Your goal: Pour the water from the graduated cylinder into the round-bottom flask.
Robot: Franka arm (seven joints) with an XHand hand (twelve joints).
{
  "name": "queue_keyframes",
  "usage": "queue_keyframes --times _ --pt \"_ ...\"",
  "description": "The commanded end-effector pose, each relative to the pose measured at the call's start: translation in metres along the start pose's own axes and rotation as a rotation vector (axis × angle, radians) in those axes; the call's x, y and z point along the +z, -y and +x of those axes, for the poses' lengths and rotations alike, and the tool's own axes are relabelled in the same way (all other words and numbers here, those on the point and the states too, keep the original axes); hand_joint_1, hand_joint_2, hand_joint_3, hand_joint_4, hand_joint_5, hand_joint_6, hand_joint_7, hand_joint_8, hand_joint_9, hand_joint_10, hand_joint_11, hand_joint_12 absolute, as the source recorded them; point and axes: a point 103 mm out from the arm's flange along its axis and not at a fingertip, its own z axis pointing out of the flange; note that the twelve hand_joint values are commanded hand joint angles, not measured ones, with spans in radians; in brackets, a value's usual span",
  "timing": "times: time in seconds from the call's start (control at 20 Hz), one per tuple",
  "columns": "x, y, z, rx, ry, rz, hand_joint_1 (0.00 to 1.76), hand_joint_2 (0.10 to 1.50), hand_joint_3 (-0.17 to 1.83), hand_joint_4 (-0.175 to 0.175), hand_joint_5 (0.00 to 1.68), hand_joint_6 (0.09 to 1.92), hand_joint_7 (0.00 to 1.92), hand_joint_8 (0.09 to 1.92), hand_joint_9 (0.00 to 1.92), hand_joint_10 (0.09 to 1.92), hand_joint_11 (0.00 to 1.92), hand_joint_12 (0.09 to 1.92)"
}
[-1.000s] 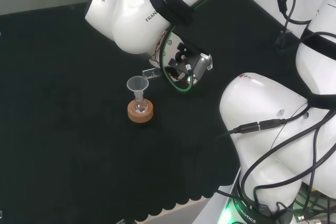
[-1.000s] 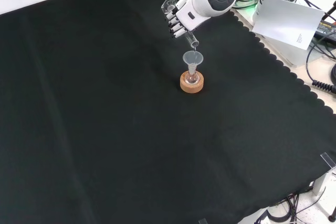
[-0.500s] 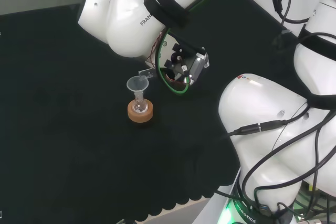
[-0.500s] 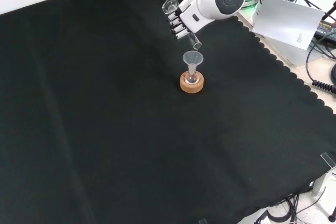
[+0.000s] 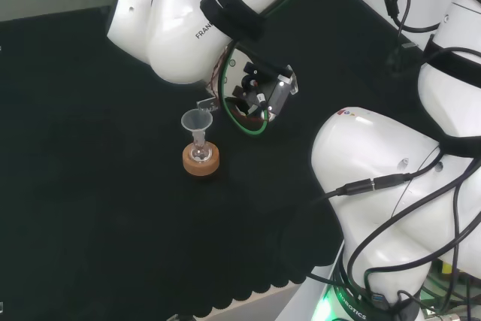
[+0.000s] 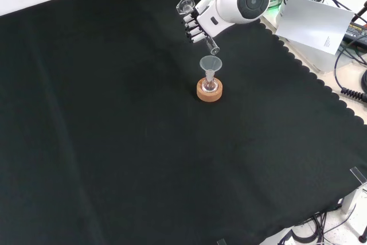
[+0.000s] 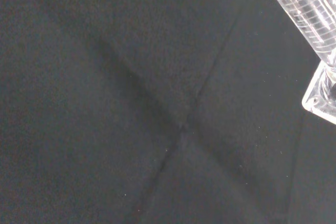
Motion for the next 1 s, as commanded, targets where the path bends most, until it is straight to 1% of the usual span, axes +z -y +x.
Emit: queue_keyframes --times 0.05,0.45,0.55,0.6,0.65,0.7,0.75,0.8,0.9,1.0 --pt "-0.005 0.000 0.002 0.002 0.009 0.001 1.13 1.18 0.00 -0.175 0.87 1.17 1.17 0.36 1.35 0.09 1.22 0.75" --pt "0.001 -0.005 0.005 -0.009 -0.015 0.001 1.13 1.18 0.00 -0.175 0.87 1.18 1.17 0.36 1.35 0.09 1.23 0.75" --pt "0.002 -0.005 0.005 -0.010 -0.034 -0.004 1.13 1.18 0.00 -0.175 0.87 1.18 1.17 0.36 1.35 0.09 1.23 0.75" --pt "0.003 -0.005 0.004 -0.014 -0.058 -0.007 1.13 1.18 0.00 -0.175 0.87 1.18 1.17 0.36 1.35 0.09 1.23 0.75" --pt "0.004 -0.005 0.004 -0.021 -0.099 -0.012 1.13 1.18 0.00 -0.175 0.87 1.18 1.17 0.36 1.35 0.09 1.23 0.75" --pt "0.004 -0.005 0.004 -0.027 -0.138 -0.027 1.13 1.18 0.00 -0.175 0.87 1.18 1.17 0.36 1.35 0.09 1.23 0.74" --pt "0.004 -0.005 0.004 -0.029 -0.159 -0.037 1.13 1.18 0.00 -0.175 0.87 1.18 1.17 0.36 1.35 0.09 1.23 0.74" --pt "0.005 -0.005 0.003 -0.032 -0.197 -0.044 1.13 1.18 0.00 -0.175 0.87 1.18 1.17 0.36 1.35 0.09 1.23 0.74" --pt "0.009 -0.005 -0.001 -0.034 -0.267 -0.063 1.13 1.18 0.00 -0.175 0.87 1.18 1.16 0.36 1.35 0.09 1.23 0.74" --pt "0.012 -0.006 -0.005 -0.033 -0.319 -0.078 1.13 1.18 0.00 -0.175 0.87 1.18 1.16 0.36 1.35 0.09 1.22 0.74"
